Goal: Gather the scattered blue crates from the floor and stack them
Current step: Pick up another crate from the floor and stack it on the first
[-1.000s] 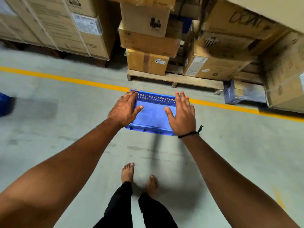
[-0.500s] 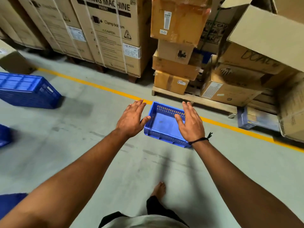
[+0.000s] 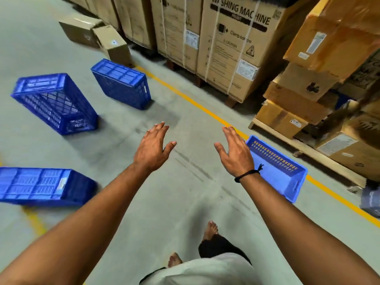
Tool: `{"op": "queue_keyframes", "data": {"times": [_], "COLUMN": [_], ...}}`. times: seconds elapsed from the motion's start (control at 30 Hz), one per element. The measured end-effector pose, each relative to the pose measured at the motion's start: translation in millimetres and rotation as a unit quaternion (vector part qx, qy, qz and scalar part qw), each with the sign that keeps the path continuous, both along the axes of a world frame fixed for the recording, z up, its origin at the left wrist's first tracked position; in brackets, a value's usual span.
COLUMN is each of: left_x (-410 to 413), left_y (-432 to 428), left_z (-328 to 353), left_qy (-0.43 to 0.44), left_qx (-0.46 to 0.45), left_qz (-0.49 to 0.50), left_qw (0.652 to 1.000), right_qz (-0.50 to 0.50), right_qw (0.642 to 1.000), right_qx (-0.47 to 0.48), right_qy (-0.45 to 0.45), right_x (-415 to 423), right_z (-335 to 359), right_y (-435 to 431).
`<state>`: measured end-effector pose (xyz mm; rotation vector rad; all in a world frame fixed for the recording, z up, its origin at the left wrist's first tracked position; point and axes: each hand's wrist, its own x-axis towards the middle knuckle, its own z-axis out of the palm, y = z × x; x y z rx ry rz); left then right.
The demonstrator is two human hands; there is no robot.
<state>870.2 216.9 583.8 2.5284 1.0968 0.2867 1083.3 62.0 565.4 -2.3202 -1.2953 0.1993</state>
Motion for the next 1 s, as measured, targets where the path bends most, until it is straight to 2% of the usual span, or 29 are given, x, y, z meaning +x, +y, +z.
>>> {"op": "queue_keyframes", "data": {"times": [0.17,0.43,0.73,1.0], "left_x": [-45.1,-52.6,-37.1,-36.1], "left_y": [57.8,192.9,341.5,502.3], "left_z": [0.3,3.0,18.7,-6.6], "left_qy": [-0.004,0.003,0.015,0.013], "left_qx": [-0.003,0.001,0.001,-0.021], "left_qz": [0.074,0.141,0.191,0.201], "left_qw": [0.997,0.99,0.982,0.979], "right_qz": [0.063,0.103,0.157,0.165], "right_qw": [0.998,0.994,0.987,0.986], "right_qx": [0.008,0.011,0.007,-0.018], "right_qy": [-0.008,0.021,0.019,0.011], "right_x": [-31.0,-24.8,-1.2,-0.9], "right_z": [0.6,-10.2,-3.8,-27.7], "right_y": [79.3,231.9,406.8,564.2]}}
